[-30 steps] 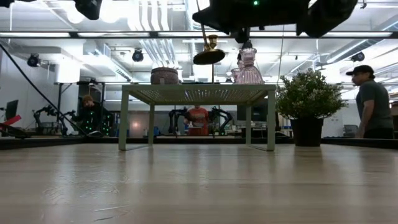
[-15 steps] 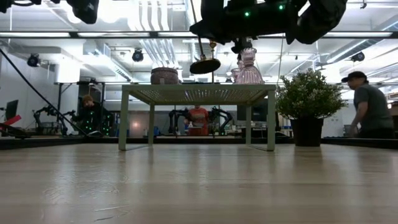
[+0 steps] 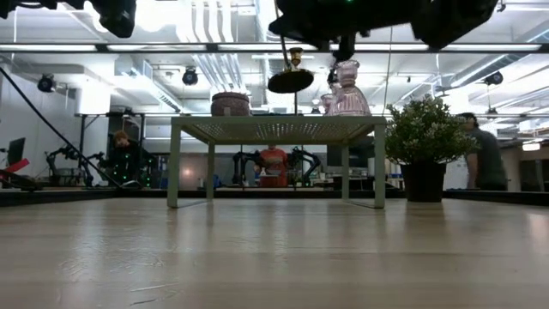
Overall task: Pick & Place candle stick holders
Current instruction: Put the top gold candle holder on the shelf aligned with the other gold candle holder
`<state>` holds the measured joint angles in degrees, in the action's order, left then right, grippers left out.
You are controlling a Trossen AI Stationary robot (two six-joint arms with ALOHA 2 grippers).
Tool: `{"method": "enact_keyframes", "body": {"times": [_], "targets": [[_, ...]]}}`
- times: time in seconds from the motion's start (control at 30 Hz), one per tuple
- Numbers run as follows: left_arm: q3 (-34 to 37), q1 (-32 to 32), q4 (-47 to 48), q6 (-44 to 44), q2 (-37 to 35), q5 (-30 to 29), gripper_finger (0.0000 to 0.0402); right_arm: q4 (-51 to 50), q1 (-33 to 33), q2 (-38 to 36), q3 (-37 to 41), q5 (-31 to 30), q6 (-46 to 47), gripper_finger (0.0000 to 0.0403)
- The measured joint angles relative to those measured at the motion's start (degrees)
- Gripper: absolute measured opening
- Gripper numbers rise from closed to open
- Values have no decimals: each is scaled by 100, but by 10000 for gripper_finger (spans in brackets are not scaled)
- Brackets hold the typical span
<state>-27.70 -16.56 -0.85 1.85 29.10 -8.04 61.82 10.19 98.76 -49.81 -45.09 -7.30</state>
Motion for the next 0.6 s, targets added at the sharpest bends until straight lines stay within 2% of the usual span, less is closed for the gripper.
{"method": "enact_keyframes", "body": {"times": [0.17,0.6], "targets": [[0,1,0,9,-2,1,193,4,97,-2,-203,-187,-363,13],[0,0,0,144,28,1,193,-146,49,9,-164,-7,-1035,13]]}}
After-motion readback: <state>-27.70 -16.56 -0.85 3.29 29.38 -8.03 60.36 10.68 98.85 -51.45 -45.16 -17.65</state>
